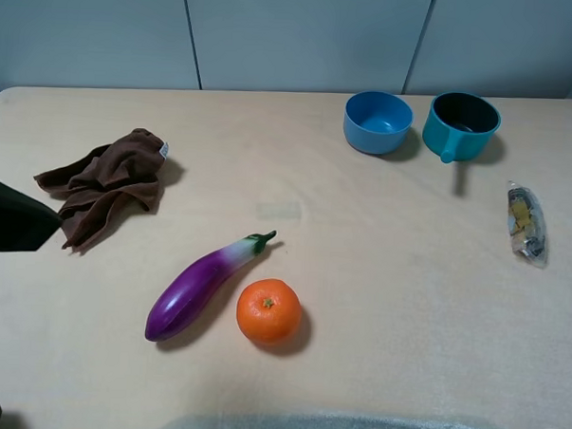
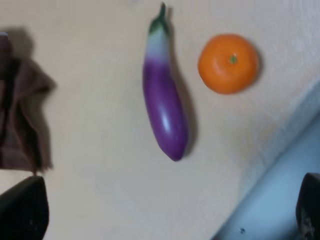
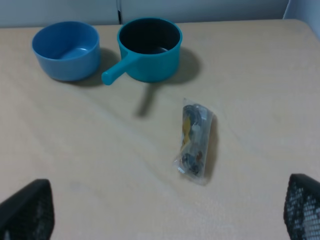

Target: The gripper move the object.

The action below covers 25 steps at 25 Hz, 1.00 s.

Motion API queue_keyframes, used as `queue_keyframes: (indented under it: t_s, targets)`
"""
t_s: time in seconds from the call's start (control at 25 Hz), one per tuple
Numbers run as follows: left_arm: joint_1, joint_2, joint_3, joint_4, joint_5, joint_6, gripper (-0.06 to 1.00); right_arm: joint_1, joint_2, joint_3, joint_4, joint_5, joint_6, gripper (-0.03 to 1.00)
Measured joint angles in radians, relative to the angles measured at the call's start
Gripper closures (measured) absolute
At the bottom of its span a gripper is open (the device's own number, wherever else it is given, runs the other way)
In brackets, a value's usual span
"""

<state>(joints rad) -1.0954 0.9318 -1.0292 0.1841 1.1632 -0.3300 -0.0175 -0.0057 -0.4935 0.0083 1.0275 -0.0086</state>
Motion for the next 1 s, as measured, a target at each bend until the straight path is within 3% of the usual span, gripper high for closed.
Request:
queue_keyframes:
  t_s: [0.12, 0.24, 0.6, 1.0]
  targets:
    - [0.011, -0.032, 0.0, 0.028, 0.0, 0.008, -0.05, 0.0, 0.0, 0.0, 0.0, 0.0, 0.0, 0.28]
    - [0.077, -0.058, 0.0, 0.032, 0.0, 0.057, -0.05, 0.0, 0.0, 0.0, 0.0, 0.0, 0.0, 0.28]
    - [0.434, -0.203, 0.062, -0.054, 0.002, 0.275, -0.05, 0.0, 0.0, 0.0, 0.0, 0.0, 0.0, 0.28]
    - [0.784, -0.501, 0.234, -0.067, 0.002, 0.306, -0.05, 0.0, 0.0, 0.0, 0.0, 0.0, 0.0, 0.28]
